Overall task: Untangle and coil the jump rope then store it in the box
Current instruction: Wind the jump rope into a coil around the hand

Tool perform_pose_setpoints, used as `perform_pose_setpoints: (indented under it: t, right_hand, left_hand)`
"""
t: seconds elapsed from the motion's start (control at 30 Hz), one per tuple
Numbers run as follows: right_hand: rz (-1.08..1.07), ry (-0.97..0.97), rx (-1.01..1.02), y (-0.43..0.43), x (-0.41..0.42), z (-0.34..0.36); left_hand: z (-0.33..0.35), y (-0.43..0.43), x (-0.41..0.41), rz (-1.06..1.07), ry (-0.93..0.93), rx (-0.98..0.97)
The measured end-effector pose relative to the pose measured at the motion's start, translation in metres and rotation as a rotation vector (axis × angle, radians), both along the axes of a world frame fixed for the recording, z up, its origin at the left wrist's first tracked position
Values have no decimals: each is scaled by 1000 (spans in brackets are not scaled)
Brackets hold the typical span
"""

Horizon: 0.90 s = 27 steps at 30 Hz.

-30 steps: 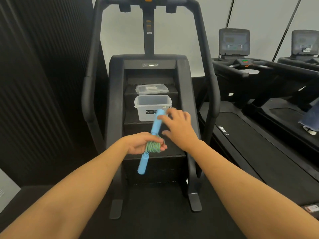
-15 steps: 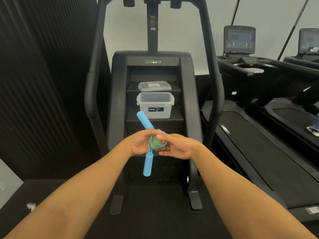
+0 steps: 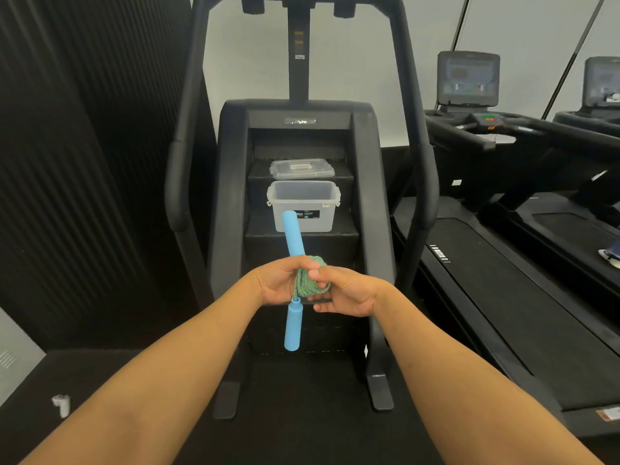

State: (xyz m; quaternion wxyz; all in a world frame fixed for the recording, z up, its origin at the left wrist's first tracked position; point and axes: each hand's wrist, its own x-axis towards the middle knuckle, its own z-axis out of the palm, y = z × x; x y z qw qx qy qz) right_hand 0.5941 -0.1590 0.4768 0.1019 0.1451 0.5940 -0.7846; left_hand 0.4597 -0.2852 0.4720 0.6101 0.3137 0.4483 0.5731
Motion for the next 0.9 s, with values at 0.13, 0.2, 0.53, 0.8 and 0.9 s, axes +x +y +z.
perform_pose_setpoints:
  t: [0.13, 0.2, 0.53, 0.8, 0.9]
  right_hand:
    - [-34, -22, -3, 0, -1, -5]
    - [-66, -37, -35, -1, -2, -7]
    - [-166, -143, -149, -6, 0, -7]
    - [-245, -193, -220, -14, -4, -9]
    - [-268, -185, -214, -14, -2, -7]
  left_hand:
    - [-6, 1, -4, -1, 28, -16]
    - [-11, 1, -7, 31, 36, -24]
    - [-21, -1, -11, 22, 32, -27]
    - [-33, -4, -20, 76, 16, -51]
    - [-33, -4, -21, 108, 27, -66]
